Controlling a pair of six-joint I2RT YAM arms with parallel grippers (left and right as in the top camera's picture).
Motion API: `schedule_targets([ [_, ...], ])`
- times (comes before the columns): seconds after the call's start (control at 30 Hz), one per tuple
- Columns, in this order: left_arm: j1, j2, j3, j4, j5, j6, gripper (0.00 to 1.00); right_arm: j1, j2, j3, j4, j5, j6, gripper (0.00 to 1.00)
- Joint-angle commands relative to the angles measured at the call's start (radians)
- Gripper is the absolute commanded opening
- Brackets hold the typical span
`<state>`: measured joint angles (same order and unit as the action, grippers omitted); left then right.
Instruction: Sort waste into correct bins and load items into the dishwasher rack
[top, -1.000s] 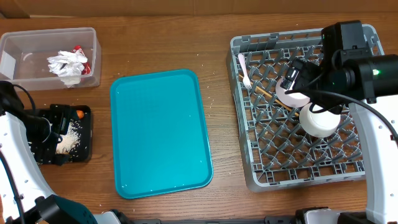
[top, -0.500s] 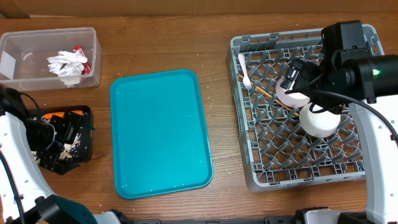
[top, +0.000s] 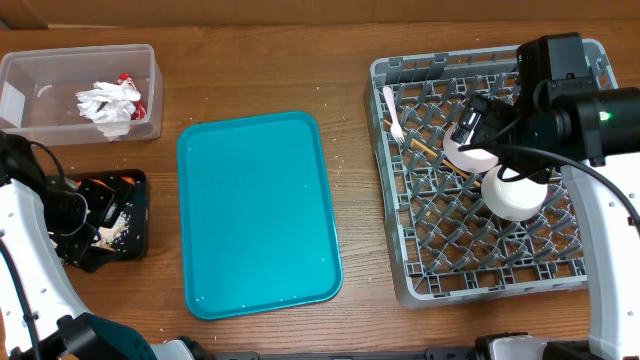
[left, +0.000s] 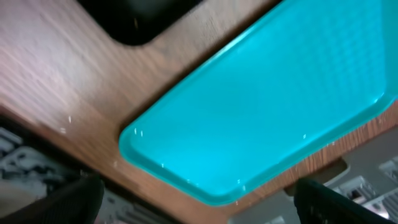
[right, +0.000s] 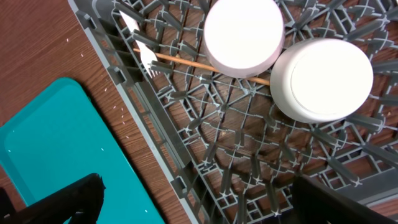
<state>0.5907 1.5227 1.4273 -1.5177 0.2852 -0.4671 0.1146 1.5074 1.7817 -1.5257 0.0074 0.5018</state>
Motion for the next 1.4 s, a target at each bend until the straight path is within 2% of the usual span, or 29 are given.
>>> schedule_targets([
  [0.0,-0.003,0.002,-0.002,0.036,-0.038,0.018,1.0,0.004,-0.005,-0.001,0.005,0.014,0.008,1.0],
  [0.2,-0.003,0.002,-0.002,0.09,-0.038,0.018,1.0,0.004,-0.005,-0.001,0.005,0.014,0.008,1.0],
  [0.6,-0.003,0.002,-0.002,0.093,-0.038,0.018,1.0,0.004,-0.032,-0.001,0.006,0.014,0.008,1.0],
  [0.8,-0.003,0.002,-0.002,0.093,-0.038,0.018,1.0,0.004,-0.166,-0.002,0.022,0.06,-0.004,1.0],
  [0.93,-0.003,0.002,-0.002,0.093,-0.038,0.018,1.0,0.003,-0.298,-0.035,0.097,0.064,-0.012,1.0],
  [1.07,-0.003,0.002,-0.002,0.093,-0.038,0.018,1.0,0.002,-0.51,-0.241,0.267,0.07,-0.051,1.0],
  [1.37,-0.003,0.002,-0.002,0.093,-0.038,0.018,1.0,0.001,-1.01,-0.934,0.757,0.069,-0.061,1.0],
])
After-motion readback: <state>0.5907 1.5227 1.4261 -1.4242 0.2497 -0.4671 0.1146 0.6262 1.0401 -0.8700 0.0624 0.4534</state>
